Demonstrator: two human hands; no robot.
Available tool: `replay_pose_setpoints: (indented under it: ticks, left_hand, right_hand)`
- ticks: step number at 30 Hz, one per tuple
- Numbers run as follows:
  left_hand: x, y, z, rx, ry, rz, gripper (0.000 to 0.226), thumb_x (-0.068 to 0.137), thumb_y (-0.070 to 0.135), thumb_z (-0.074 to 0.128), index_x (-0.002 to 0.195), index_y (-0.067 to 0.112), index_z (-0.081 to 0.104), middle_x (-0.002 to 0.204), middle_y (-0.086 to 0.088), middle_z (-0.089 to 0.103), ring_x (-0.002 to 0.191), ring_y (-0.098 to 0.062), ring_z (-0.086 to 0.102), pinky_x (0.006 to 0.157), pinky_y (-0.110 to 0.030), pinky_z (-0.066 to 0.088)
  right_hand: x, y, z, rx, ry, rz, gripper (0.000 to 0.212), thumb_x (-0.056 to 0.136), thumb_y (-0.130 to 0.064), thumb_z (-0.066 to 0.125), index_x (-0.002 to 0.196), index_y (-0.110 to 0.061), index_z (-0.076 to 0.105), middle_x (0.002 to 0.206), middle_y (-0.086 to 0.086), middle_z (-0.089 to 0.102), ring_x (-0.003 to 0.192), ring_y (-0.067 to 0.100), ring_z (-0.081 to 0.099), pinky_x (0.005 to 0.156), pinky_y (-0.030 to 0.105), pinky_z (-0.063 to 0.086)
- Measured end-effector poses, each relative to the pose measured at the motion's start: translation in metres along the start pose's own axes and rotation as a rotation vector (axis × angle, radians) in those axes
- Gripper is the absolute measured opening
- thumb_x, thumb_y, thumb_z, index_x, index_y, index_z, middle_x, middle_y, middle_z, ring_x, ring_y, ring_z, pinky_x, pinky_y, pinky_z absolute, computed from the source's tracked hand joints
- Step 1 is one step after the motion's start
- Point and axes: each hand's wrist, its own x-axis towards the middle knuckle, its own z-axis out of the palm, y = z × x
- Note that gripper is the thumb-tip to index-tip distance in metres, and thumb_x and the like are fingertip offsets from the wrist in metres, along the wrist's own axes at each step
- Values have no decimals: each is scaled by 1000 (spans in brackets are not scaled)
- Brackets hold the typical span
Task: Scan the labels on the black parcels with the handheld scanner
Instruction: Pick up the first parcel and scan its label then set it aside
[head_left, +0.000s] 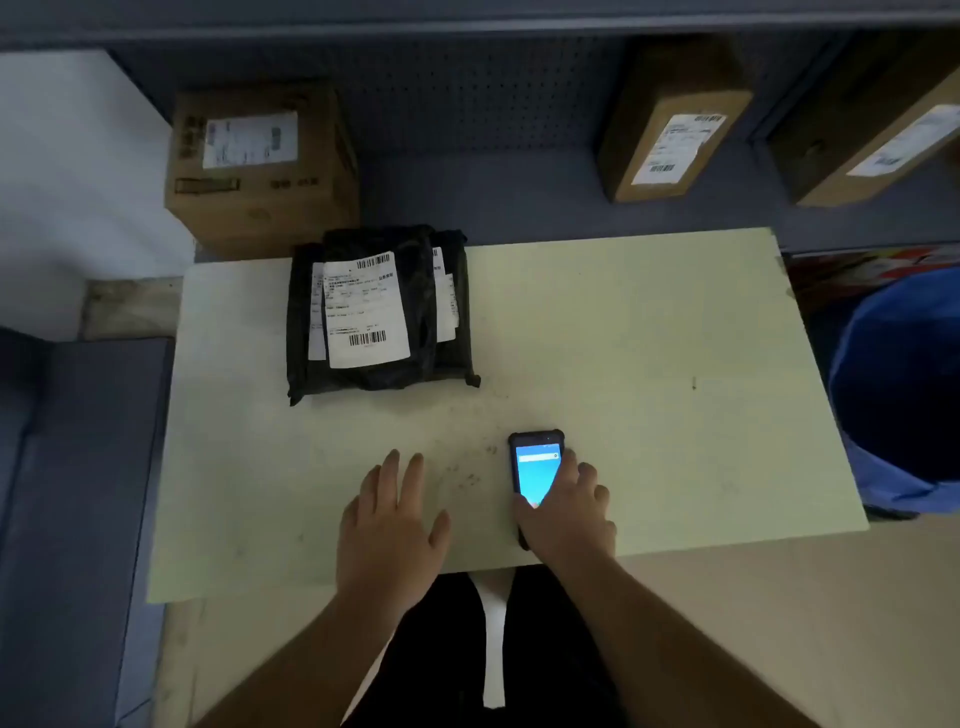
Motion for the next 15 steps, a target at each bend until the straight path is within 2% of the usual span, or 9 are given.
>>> replay_pose_setpoints:
  ticks: [5, 15]
  left_hand:
    - [10, -12, 8, 2, 41, -10, 77, 102, 61, 29, 167, 30, 4, 178, -1, 4, 163, -25, 11, 126, -44, 24]
    - [17, -12, 14, 12, 44, -4, 77, 102, 60, 33, 168, 29, 8, 177, -3, 8, 162, -26, 15, 125, -44, 26]
  right_hand:
    - [13, -1, 9, 79, -8, 107, 96, 92, -58, 68, 164, -17, 20, 154, 6, 40, 139, 30, 44, 106, 55, 51]
    - [22, -5, 28, 48, 31, 195, 92, 83, -55, 81, 152, -18, 31, 144, 6, 45, 131, 28, 48, 101, 48, 52]
